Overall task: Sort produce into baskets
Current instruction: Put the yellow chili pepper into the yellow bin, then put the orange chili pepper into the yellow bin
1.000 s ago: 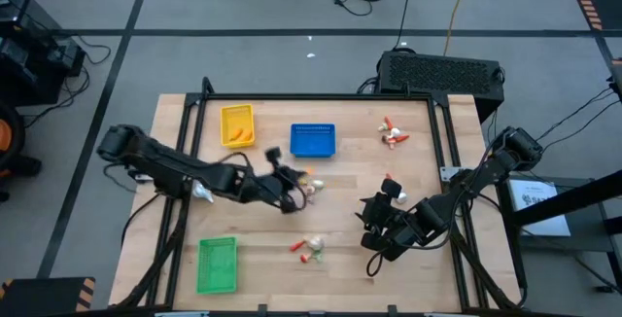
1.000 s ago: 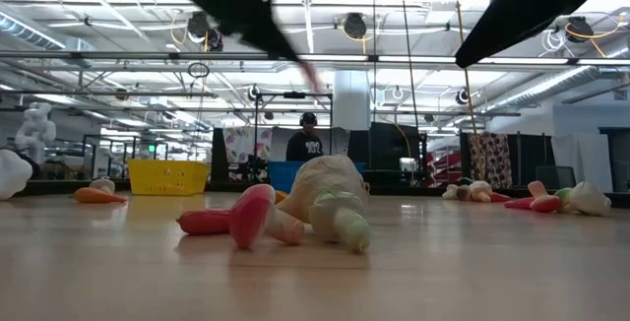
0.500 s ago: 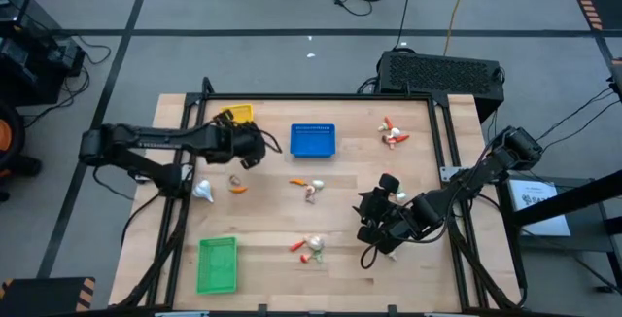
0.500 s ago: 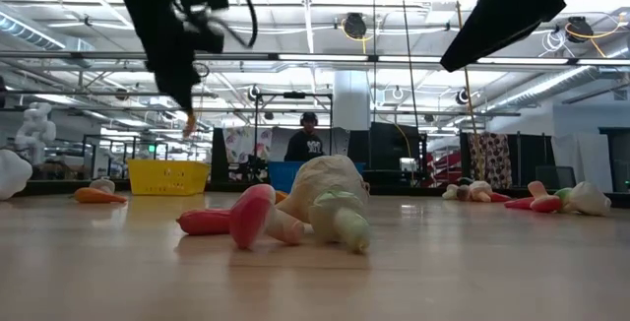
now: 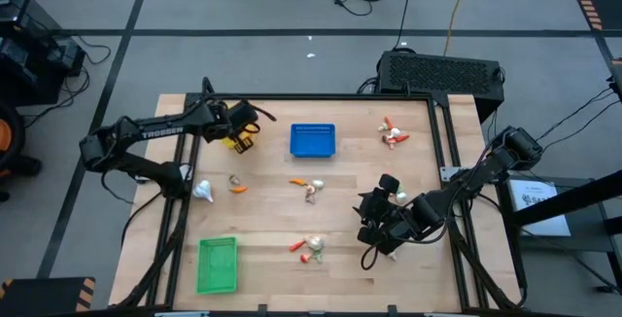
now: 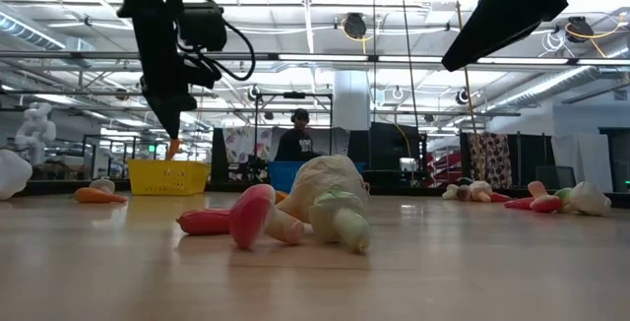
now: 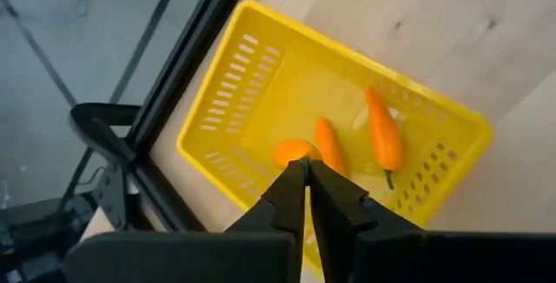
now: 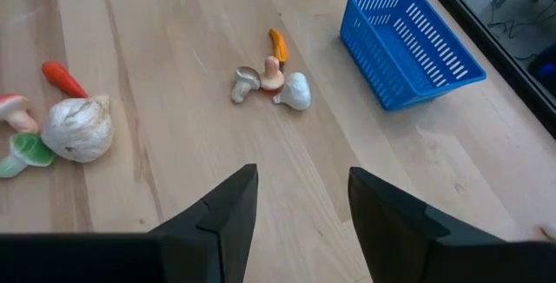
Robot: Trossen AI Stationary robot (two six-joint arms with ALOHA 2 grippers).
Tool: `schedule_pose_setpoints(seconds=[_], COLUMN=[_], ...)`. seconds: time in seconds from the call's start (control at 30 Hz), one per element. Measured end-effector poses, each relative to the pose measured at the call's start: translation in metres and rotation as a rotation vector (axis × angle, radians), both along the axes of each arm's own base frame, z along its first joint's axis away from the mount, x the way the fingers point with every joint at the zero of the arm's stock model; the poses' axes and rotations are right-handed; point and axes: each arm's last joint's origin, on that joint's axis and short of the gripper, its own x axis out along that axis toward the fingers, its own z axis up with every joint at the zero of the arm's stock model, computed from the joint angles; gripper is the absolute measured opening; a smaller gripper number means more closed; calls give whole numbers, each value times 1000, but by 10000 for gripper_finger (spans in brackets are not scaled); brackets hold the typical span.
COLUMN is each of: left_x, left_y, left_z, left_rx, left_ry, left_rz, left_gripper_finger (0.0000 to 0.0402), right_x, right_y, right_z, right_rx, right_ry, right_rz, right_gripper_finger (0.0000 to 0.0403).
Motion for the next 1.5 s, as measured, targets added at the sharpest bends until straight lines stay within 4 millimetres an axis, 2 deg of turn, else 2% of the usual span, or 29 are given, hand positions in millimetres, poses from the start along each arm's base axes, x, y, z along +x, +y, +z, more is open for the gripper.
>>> schedule_pose_setpoints(seconds=[0.43,0.7,0.83,0.97,1.07,1.23,1.4,1.5], left_x=[0,3,8,16,25,44,56,59], left_y=[1,-3,-9,-21,-33,-53,-72,-79], left_z=[0,1,13,32,48,63,58,52], left_rx=[-15,-12,15,74,71,22,85,143], left_ry=[-9,-9,-59,-220,-400,-637,-786,-867], left_rz=[-3,-24,-62,-131,-231,-457,-608,-665], left_gripper_finger=[107,118,118,118,118,118,119,119], right_x=[0,0,0,5,10,18,8,-3], right_y=[0,0,-1,-11,-35,-99,-173,-211], right_z=[0,0,0,2,9,30,32,31], right_rx=[7,5,-6,-67,-54,39,209,308], right_ry=[-4,-3,-12,-49,-9,71,278,331], right_rz=[-6,-4,-16,-83,-151,-368,-520,-592], right_gripper_finger=[171,171,171,171,171,171,171,171])
